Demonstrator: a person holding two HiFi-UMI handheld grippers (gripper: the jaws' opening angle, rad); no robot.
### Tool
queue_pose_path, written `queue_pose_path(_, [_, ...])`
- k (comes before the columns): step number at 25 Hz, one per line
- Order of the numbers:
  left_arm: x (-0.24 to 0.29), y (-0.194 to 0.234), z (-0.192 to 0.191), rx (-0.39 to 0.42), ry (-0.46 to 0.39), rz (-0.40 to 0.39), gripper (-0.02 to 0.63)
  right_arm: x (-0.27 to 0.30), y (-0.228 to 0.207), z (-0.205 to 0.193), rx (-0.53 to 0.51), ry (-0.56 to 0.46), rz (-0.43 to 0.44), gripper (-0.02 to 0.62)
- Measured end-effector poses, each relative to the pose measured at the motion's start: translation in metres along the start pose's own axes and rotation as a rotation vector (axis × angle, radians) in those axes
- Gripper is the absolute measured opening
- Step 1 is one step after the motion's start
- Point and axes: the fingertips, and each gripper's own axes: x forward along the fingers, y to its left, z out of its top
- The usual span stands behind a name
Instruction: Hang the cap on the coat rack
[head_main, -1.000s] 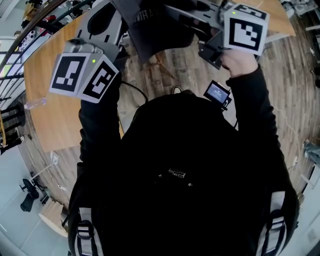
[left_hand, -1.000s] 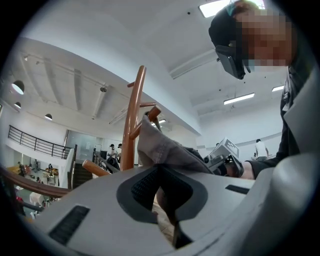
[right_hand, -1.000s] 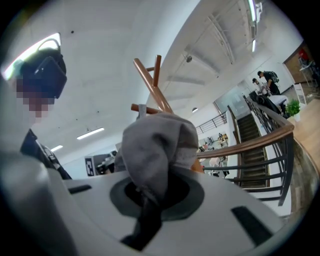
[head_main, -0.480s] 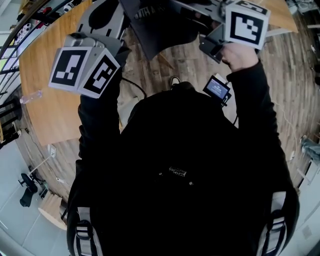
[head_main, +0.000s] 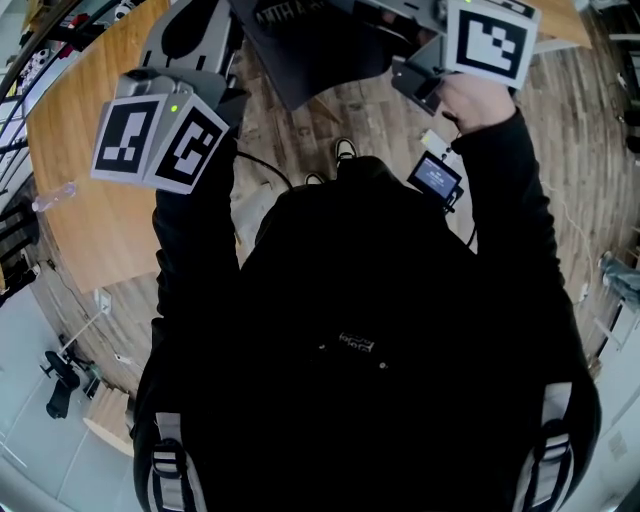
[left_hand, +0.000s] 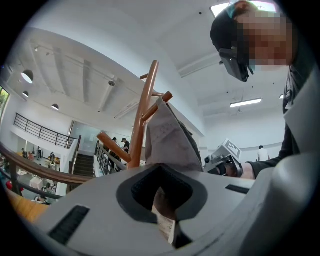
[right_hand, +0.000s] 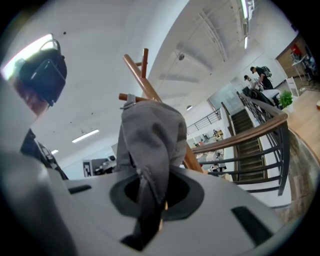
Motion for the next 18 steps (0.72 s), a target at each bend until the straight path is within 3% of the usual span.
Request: queue_pose_path(18, [-0.027, -0.004, -0.041, -0.047, 0.044, 0.016, 0.006, -0.007, 0.012, -0.017, -0.041, -0.028, -0.054, 0.025])
